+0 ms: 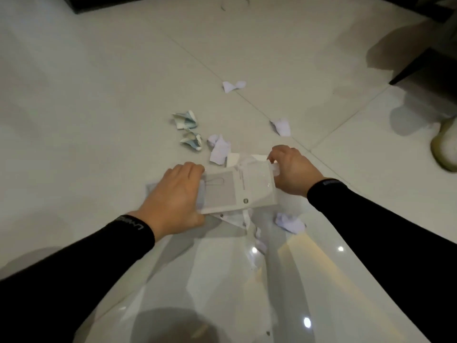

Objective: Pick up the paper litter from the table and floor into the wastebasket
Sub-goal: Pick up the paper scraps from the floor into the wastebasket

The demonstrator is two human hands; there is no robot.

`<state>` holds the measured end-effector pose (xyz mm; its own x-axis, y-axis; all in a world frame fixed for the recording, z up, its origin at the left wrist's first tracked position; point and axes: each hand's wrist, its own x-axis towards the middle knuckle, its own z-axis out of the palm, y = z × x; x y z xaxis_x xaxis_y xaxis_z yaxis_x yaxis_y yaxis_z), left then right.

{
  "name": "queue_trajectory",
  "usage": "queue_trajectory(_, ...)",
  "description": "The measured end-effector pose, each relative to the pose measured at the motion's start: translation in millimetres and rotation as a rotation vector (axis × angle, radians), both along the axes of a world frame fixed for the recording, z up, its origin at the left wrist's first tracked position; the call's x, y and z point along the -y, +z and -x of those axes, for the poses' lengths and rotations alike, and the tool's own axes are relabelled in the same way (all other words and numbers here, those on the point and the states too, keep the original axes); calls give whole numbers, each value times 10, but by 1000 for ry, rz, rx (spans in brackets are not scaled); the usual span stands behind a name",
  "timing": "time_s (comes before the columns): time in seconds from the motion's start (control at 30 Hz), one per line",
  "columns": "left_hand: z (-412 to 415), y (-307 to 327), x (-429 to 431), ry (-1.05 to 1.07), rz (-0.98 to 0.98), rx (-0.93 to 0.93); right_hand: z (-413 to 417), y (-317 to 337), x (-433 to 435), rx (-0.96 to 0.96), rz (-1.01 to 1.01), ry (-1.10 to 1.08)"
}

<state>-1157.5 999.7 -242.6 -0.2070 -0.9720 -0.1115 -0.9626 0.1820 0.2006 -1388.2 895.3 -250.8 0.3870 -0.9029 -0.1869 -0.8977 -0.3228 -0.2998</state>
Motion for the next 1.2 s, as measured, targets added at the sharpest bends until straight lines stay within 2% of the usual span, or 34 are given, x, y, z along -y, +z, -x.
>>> queue_trajectory(0.13,-168,-34,-55,130,-29,55,-450,-120,336,-194,42,108)
queue_trajectory(0.27,-277,-194,-116,210,-102,45,-739,-533,460,-461,-100,161)
queue_trajectory(0.33,-281,-258,-160,219,-131,19,-746,-679,430,-513,-127,116)
queue_trajectory(0.4,-280,-299,-205,220,-136,-5,-697,-732,422,-486,-55,98)
queue_trajectory(0.5,-358,-307,-226,245,-119,-61,-626,-678,414,-367,-28,92)
queue_trajectory(0.57,-440,-254,-202,324,-74,-202,-623,-539,405,-224,-28,61)
queue_trajectory(0.77,-645,319,-52,464,40,-603,-778,527,428,50,58,83)
queue_trajectory(0.87,-729,843,-69,425,42,-720,-929,1166,240,320,-49,44)
queue_trajectory(1.03,-1054,1757,-380,398,-26,-885,-1429,1911,-310,824,-270,193)
queue_trajectory(1.2,-1512,2244,-1148,468,31,-934,-2161,2346,-932,969,-324,356)
